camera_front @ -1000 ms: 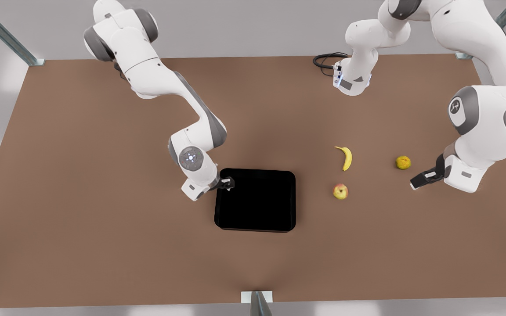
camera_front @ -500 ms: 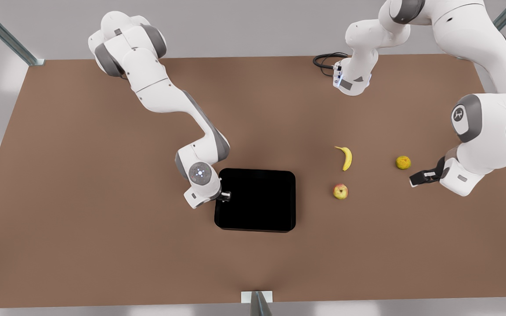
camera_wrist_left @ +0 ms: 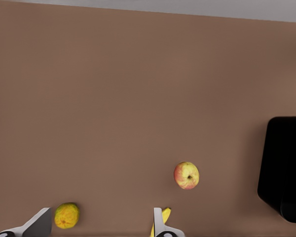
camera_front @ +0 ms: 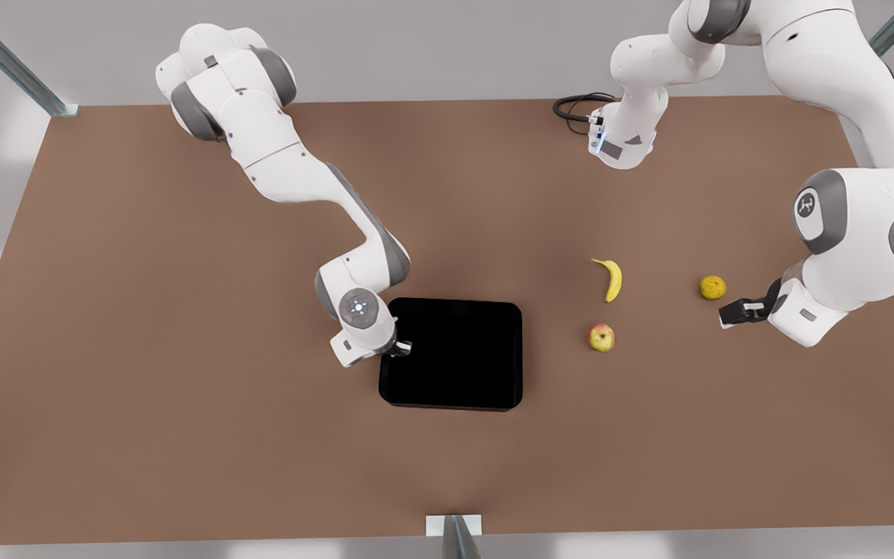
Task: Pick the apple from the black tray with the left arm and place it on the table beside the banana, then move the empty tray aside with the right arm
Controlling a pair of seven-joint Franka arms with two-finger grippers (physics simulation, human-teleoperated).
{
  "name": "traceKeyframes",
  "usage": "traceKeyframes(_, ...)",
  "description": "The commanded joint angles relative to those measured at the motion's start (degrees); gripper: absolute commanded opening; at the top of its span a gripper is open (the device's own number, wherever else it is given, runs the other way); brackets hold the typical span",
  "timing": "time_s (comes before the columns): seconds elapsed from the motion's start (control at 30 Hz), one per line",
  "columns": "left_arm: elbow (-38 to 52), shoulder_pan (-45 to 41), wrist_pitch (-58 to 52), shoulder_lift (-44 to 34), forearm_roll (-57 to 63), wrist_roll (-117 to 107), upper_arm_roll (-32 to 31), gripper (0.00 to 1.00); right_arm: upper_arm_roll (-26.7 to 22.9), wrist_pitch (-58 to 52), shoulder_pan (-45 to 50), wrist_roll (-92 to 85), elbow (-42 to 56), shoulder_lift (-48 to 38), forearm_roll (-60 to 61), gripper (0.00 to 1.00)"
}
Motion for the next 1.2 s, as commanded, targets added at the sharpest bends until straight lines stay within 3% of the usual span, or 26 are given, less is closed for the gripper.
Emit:
traceKeyframes(0.0,-0.1,0.0,-0.1,-0.1,0.1,3.3,0.0,1.0,0.0,0.4,0.0,3.1,0.1,0.0,0.0,0.41)
traceKeyframes(0.1,-0.1,0.0,0.0,-0.1,0.1,3.3,0.0,1.0,0.1,0.3,-0.3,2.1,0.1,0.1,0.0,0.24)
traceKeyframes(0.2,-0.1,-0.1,0.0,-0.1,0.1,3.3,0.0,1.0,0.1,-0.1,-0.5,1.7,0.1,0.0,0.1,0.17)
traceKeyframes(0.3,-0.4,-0.2,0.0,-0.1,0.2,3.2,-0.1,1.0,0.4,-2.3,-0.5,1.6,0.0,-2.3,0.1,0.17)
traceKeyframes(0.53,-0.4,-0.2,0.0,0.0,0.5,3.1,-0.2,1.0,1.8,-20.2,-5.9,-10.6,-0.7,-14.0,0.3,0.15)
traceKeyframes(0.7,-0.2,-0.9,0.4,0.0,0.6,3.1,-0.2,1.0,1.8,-22.9,-14.9,-28.2,-7.1,-21.0,0.2,0.15)
traceKeyframes(0.83,-0.3,-0.9,0.4,0.0,0.5,3.1,-0.2,1.0,2.1,-24.5,-22.9,-44.6,-7.5,-21.6,0.2,0.15)
traceKeyframes(0.93,-0.4,-0.9,0.4,0.0,0.6,3.1,-0.2,1.0,8.0,-24.2,-33.0,-57.9,-7.4,-21.3,1.3,0.15)
traceKeyframes(1.07,-0.4,-0.9,0.4,0.0,0.6,3.0,-0.2,1.0,8.5,-23.6,-37.4,-72.2,-7.1,-19.1,2.1,0.15)
traceKeyframes(1.1,-0.4,-0.9,0.4,0.0,0.6,3.0,-0.2,1.0,10.0,-23.5,-40.0,-74.9,-6.9,-18.5,2.1,0.14)
traceKeyframes(1.17,-0.4,-0.9,0.4,0.0,0.6,3.0,-0.2,1.0,17.7,-20.6,-47.8,-80.6,-6.8,-17.8,1.4,0.14)
